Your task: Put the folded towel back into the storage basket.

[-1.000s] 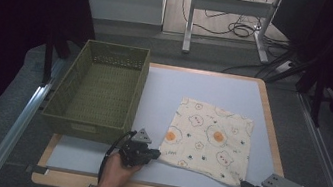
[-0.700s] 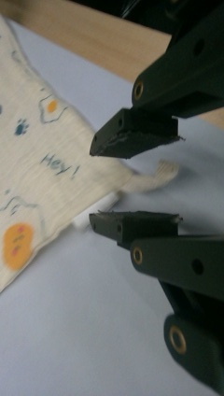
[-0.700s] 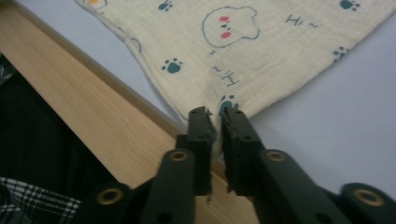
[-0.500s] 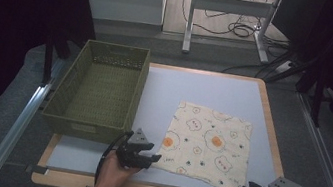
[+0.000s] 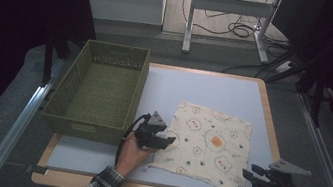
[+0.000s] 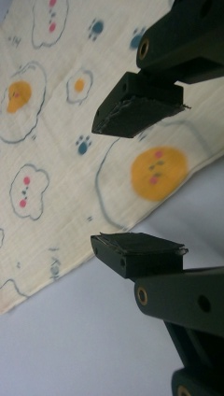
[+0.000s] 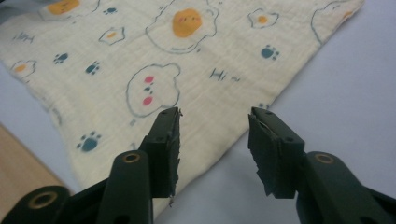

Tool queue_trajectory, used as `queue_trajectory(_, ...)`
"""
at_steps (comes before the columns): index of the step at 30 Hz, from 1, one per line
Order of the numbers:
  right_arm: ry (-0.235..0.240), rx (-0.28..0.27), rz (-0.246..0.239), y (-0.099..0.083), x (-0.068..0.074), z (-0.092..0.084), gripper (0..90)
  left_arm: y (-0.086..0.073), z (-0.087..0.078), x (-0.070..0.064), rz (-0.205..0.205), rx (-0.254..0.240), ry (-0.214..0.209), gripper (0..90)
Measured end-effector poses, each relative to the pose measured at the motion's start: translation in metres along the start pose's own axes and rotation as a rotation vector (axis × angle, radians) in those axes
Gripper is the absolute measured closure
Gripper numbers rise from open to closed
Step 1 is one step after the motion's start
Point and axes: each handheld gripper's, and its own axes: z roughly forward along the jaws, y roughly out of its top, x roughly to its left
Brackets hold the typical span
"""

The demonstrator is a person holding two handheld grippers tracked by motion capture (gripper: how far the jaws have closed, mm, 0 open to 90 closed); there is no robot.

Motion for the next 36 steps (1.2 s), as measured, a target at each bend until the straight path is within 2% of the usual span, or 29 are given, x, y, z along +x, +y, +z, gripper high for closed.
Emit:
queue_trajectory(5, -0.015, -0.007, 0.002, 0.009, -0.008, 0.010, 49.6, 0.013, 0.012, 0.012, -0.009, -0.006, 0.024, 39.9)
queue_trajectory(9, -0.021, -0.012, 0.010, 0.017, -0.017, 0.018, 47.9, 0.024, 0.021, 0.022, -0.044, -0.016, 0.002, 39.8)
queue_trajectory(14, -0.024, -0.018, 0.016, 0.026, -0.028, 0.028, 47.6, 0.037, 0.034, 0.029, -0.021, 0.002, 0.041, 40.8)
queue_trajectory(18, -0.013, -0.020, 0.018, 0.034, -0.038, 0.038, 48.1, 0.044, 0.044, 0.035, -0.026, 0.009, 0.053, 42.5)
queue_trajectory(22, -0.024, -0.016, 0.001, 0.044, -0.046, 0.046, 50.2, 0.049, 0.055, 0.042, -0.030, 0.014, 0.066, 45.1)
queue_trajectory(26, -0.039, -0.016, -0.004, 0.052, -0.054, 0.052, 52.8, 0.052, 0.062, 0.052, -0.050, 0.012, 0.075, 48.4)
queue_trajectory(31, -0.058, -0.021, 0.004, 0.061, -0.067, 0.059, 56.4, 0.054, 0.067, 0.068, -0.103, -0.008, 0.075, 53.6)
queue_trajectory(36, -0.079, -0.022, 0.037, 0.066, -0.082, 0.068, 59.9, 0.059, 0.073, 0.078, -0.113, -0.013, 0.101, 55.2)
